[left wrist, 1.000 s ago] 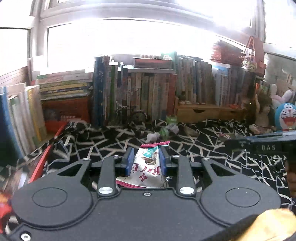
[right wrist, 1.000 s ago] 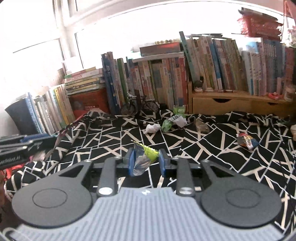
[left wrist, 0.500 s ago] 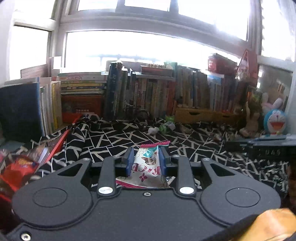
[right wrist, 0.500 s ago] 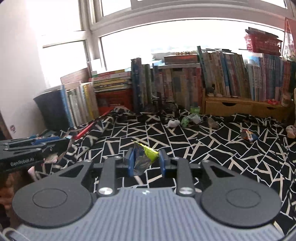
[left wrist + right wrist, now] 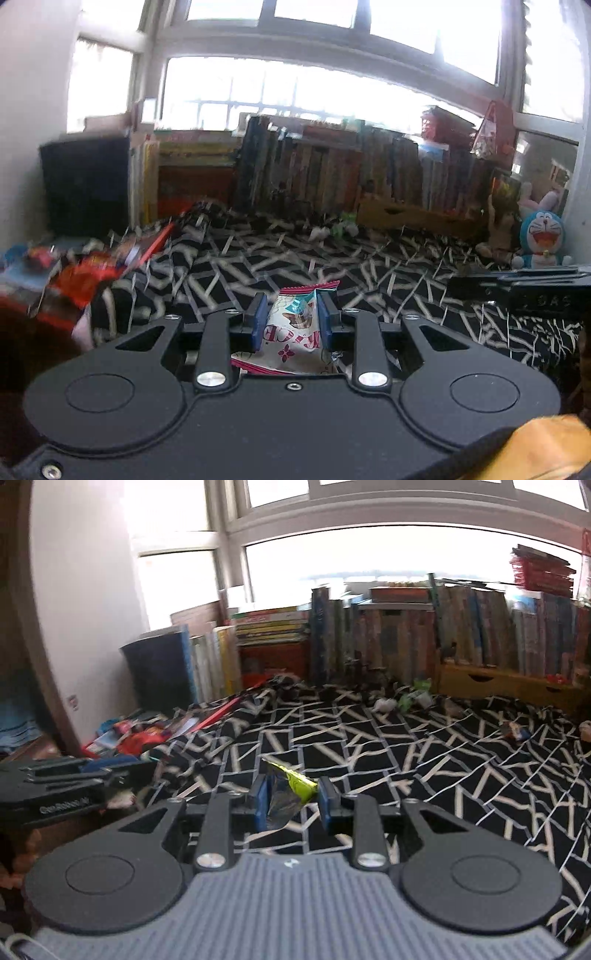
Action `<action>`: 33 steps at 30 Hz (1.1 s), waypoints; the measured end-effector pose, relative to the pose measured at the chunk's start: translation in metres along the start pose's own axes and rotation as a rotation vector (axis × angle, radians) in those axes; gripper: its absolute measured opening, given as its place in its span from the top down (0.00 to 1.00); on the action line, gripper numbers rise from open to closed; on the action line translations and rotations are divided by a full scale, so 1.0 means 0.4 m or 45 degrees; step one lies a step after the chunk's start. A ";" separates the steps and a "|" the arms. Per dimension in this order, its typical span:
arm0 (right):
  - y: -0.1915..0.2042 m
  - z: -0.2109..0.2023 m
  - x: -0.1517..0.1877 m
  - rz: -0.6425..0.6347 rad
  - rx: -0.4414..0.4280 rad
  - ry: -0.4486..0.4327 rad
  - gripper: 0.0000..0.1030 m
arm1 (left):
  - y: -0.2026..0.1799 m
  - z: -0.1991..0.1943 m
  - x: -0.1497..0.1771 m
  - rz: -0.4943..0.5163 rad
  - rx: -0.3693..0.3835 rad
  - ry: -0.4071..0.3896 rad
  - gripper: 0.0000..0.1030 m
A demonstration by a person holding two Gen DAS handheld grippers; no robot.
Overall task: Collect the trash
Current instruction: 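Lift and carry the RICE packet and foil wrapper past the bed edge toward the floor, then open the left gripper to drop the RICE packet while the right gripper releases the foil wrapper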
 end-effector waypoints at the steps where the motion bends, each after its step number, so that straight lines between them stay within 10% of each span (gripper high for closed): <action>1: 0.013 -0.008 0.009 -0.005 -0.014 0.010 0.68 | 0.005 -0.009 0.015 0.003 -0.008 0.018 0.74; 20: 0.187 -0.049 0.186 -0.024 -0.239 0.191 0.68 | 0.086 -0.038 0.368 -0.016 -0.150 0.411 0.74; 33: 0.218 -0.001 0.227 -0.058 -0.276 0.269 0.68 | 0.107 0.015 0.419 0.022 -0.206 0.507 0.72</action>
Point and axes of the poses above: each gripper's, at about its wrist camera, not at the fingertips, and z roughly the way its jaws point, y to its left, x to its underside, the point moved 3 cm from there along z, roughly the way its jaws point, and after that the axes turned 13 degrees about -y, right-handed, at the moved point
